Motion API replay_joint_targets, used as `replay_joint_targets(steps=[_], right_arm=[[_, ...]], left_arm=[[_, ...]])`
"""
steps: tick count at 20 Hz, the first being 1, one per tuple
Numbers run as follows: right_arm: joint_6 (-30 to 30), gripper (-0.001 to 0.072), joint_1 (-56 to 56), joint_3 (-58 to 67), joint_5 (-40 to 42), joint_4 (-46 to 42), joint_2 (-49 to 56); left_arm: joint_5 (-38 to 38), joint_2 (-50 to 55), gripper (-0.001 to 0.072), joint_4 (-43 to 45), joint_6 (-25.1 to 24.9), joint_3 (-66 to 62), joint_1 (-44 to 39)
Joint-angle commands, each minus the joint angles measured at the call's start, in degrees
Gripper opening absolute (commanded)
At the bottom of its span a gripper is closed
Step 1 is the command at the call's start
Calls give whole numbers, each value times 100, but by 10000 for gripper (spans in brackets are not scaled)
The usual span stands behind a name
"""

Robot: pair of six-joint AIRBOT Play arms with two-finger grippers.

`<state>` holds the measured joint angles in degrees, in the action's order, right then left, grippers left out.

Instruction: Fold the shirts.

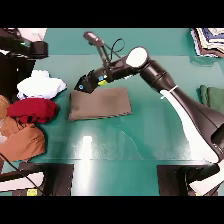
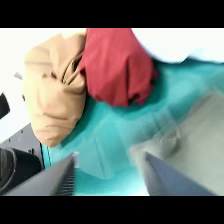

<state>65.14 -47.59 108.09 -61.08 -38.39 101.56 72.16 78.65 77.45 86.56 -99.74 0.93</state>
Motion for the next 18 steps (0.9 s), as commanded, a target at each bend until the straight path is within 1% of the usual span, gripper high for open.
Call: replay_joint_targets(steps=[1, 3, 5, 7, 9, 11, 12, 13, 14, 16, 17, 18], right_arm=[[127, 400, 94, 7, -310, -726, 114], [511, 400, 592, 0, -767, -1539, -22], [763, 400, 1224, -2, -1307, -1884, -70], [1023, 400, 1915, -186, -1720, -1869, -81], [1276, 401, 2535, -673, -1757, -1832, -81], [1307, 414, 2990, -1338, -1674, -1646, -79], [1307, 516, 3171, -1711, -1561, -1377, -79], [1307, 673, 3294, -2039, -1427, -1038, -74], [1305, 696, 3368, -2334, -1279, -702, -68], [1276, 694, 3364, -2778, -984, -195, -13], [1272, 687, 3287, -2938, -822, -13, 39], [1217, 650, 3169, -3042, -660, 153, 109]], left_arm=[[197, -254, 27, 118, -4, 0, 245], [254, -251, 27, 90, -2, 4, 243], [249, -251, 28, 22, -4, 7, 243], [249, -251, 27, -109, -4, 4, 238], [243, -251, 27, -223, -4, 15, 238], [247, -247, 27, -372, -7, 17, 238], [240, -247, 27, -380, -7, 17, 238], [229, -247, 27, -402, -7, 17, 238], [205, -247, 28, -402, -9, 17, 238], [170, -247, 27, -411, -22, 17, 238], [170, -247, 27, -433, -66, 17, 238], [175, -247, 27, -444, -118, 17, 238]])
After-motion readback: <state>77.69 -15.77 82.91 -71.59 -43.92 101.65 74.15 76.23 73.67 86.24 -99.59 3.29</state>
